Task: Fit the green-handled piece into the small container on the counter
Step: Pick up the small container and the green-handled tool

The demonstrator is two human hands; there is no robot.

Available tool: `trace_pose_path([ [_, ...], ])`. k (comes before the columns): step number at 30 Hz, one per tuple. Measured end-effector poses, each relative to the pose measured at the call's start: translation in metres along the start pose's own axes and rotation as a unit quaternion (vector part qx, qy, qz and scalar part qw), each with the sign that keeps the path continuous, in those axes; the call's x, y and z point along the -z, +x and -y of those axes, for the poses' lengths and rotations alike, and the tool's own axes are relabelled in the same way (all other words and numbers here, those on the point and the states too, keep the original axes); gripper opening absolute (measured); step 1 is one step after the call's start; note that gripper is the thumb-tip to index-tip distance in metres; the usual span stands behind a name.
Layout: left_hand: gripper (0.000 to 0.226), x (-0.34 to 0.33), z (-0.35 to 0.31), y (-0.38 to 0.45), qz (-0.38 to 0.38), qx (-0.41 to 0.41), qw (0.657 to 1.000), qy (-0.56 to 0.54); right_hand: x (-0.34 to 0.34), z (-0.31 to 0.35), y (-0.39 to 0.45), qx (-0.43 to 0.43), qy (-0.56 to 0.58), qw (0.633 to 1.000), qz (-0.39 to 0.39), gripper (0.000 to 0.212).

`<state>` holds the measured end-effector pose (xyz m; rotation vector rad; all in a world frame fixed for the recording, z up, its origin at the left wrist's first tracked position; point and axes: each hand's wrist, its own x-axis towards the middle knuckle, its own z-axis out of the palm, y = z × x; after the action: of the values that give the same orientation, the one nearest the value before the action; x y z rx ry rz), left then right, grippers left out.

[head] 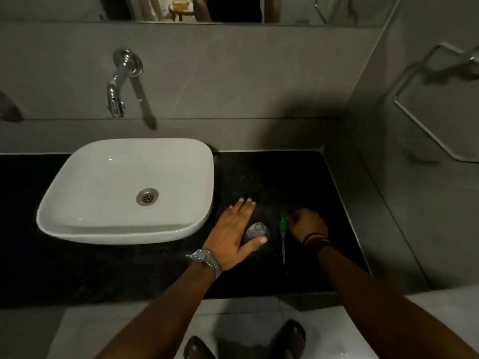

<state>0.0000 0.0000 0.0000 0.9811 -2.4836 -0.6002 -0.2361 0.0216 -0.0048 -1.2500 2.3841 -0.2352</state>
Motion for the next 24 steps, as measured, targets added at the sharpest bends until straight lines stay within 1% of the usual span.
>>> trace_pose_path([
  [1, 0.088, -0.006, -0.001, -0.004, 0.011, 0.036, 0.999, -0.027, -0.003, -0.003, 0.005, -0.019, 0.025, 0.999, 0.019, 0.045],
  [3, 0.092, -0.014, -0.001, -0.009, 0.028, 0.117, 0.990, -0.070, -0.005, -0.004, 0.014, -0.051, 0.040, 0.997, 0.052, 0.059],
  [5, 0.094, -0.018, 0.000, -0.011, 0.023, 0.161, 0.982, -0.099, -0.001, 0.008, 0.017, -0.072, 0.041, 0.994, 0.076, 0.065],
  [7, 0.092, -0.023, 0.001, -0.007, 0.011, 0.190, 0.975, -0.114, -0.002, 0.018, 0.021, -0.081, 0.025, 0.993, 0.076, 0.064],
  [11, 0.084, -0.025, 0.000, 0.001, 0.006, 0.191, 0.974, -0.125, -0.014, 0.025, 0.025, -0.087, -0.019, 0.994, 0.057, 0.054],
  [14, 0.069, -0.024, -0.002, 0.006, 0.001, 0.173, 0.976, -0.129, -0.011, 0.023, 0.024, -0.078, -0.015, 0.995, 0.052, 0.058],
  [16, 0.052, -0.022, -0.004, 0.007, -0.007, 0.157, 0.977, -0.144, 0.002, 0.025, 0.020, -0.067, 0.035, 0.996, 0.049, 0.061],
  [18, 0.044, -0.021, -0.006, 0.006, -0.012, 0.151, 0.975, -0.160, 0.020, 0.024, 0.012, -0.036, 0.128, 0.991, 0.026, 0.050],
  [19, 0.044, -0.022, -0.005, 0.006, -0.012, 0.154, 0.974, -0.165, 0.029, 0.024, 0.004, -0.014, 0.179, 0.984, -0.002, 0.044],
  [21, 0.046, -0.024, -0.003, 0.005, -0.014, 0.160, 0.971, -0.177, 0.050, 0.027, -0.020, 0.033, 0.276, 0.959, -0.054, 0.036],
  [23, 0.050, -0.029, 0.000, 0.005, -0.018, 0.168, 0.969, -0.180, 0.068, 0.031, -0.050, 0.076, 0.370, 0.922, -0.083, 0.028],
  [24, 0.054, -0.031, 0.002, 0.006, -0.015, 0.176, 0.968, -0.178, 0.073, 0.033, -0.063, 0.097, 0.404, 0.905, -0.095, 0.028],
])
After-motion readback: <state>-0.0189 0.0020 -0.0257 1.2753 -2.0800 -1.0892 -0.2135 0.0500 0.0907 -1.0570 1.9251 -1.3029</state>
